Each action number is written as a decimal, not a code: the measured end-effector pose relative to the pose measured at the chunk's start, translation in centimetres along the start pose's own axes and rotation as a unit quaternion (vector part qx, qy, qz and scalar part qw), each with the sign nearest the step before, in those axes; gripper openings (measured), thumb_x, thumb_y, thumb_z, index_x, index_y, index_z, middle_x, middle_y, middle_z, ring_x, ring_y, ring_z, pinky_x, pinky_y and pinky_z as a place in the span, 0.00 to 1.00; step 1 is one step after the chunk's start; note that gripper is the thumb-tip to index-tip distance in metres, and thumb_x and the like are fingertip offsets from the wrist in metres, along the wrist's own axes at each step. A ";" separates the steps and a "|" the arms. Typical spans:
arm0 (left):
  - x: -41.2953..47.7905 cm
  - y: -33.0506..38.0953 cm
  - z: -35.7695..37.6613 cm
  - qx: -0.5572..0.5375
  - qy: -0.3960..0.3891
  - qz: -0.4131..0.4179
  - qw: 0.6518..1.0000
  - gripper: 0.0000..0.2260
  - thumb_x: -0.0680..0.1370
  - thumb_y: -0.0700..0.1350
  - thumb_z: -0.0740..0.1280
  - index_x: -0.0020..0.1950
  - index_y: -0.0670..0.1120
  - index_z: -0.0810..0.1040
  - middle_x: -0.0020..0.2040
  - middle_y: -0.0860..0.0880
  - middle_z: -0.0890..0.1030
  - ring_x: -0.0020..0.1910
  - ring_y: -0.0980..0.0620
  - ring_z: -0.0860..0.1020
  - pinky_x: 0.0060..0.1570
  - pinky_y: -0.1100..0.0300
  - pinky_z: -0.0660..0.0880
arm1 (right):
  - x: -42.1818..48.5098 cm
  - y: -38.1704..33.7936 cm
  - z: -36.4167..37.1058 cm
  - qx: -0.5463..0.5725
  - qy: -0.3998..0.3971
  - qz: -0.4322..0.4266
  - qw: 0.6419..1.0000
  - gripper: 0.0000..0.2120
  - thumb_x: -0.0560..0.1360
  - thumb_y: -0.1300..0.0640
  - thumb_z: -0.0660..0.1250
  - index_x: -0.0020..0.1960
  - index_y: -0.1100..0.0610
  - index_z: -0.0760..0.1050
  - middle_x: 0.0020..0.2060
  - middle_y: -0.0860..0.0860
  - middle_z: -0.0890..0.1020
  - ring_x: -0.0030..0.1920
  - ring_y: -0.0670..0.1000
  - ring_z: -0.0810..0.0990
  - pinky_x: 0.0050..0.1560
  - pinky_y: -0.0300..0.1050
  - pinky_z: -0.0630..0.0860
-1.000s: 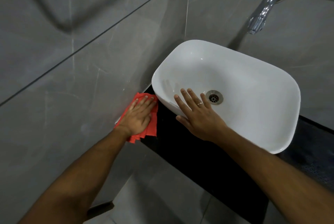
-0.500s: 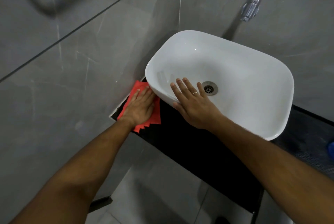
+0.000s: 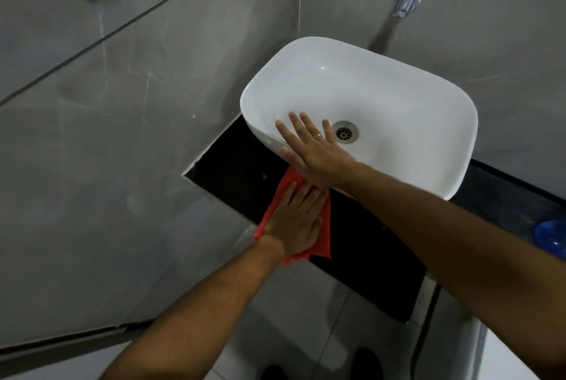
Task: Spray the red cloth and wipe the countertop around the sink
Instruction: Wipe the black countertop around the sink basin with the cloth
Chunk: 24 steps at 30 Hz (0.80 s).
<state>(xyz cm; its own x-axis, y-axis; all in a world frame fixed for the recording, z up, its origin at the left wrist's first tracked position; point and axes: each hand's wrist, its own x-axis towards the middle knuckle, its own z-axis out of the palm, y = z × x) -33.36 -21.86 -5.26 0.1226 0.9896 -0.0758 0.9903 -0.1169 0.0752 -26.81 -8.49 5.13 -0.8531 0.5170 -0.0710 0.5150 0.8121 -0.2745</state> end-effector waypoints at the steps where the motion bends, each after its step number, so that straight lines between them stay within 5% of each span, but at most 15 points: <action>1: 0.0 1.2 0.0 0.002 -0.001 0.003 1.000 0.28 0.82 0.55 0.43 0.81 0.45 0.47 0.82 0.46 0.50 0.81 0.46 0.41 0.78 0.43 0.42 | -0.1 0.0 0.0 -0.002 0.001 -0.002 1.000 0.28 0.82 0.39 0.39 0.80 0.45 0.38 0.81 0.54 0.42 0.80 0.56 0.39 0.76 0.68 0.40; 16: -1.1 -1.0 0.4 0.008 -0.010 0.010 1.000 0.27 0.83 0.55 0.44 0.81 0.50 0.44 0.83 0.50 0.48 0.81 0.50 0.40 0.79 0.44 0.42 | -0.8 -0.1 -0.5 -0.060 0.008 -0.016 0.998 0.31 0.82 0.39 0.39 0.80 0.51 0.39 0.81 0.54 0.42 0.80 0.57 0.39 0.77 0.68 0.41; 24: -2.2 -11.0 -1.6 -0.038 0.032 -0.073 0.996 0.27 0.81 0.54 0.50 0.80 0.49 0.58 0.80 0.49 0.61 0.81 0.48 0.53 0.78 0.42 0.49 | -0.8 0.1 -0.4 -0.046 0.008 -0.012 0.999 0.31 0.82 0.39 0.39 0.80 0.51 0.39 0.81 0.53 0.43 0.80 0.56 0.40 0.77 0.67 0.43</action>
<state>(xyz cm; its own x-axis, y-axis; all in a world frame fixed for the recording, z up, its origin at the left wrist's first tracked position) -44.64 -22.58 -4.30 -0.0285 0.9992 -0.0271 0.9893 0.0320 0.1424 -26.11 -8.72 5.56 -0.8638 0.5013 -0.0508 0.5013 0.8448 -0.1873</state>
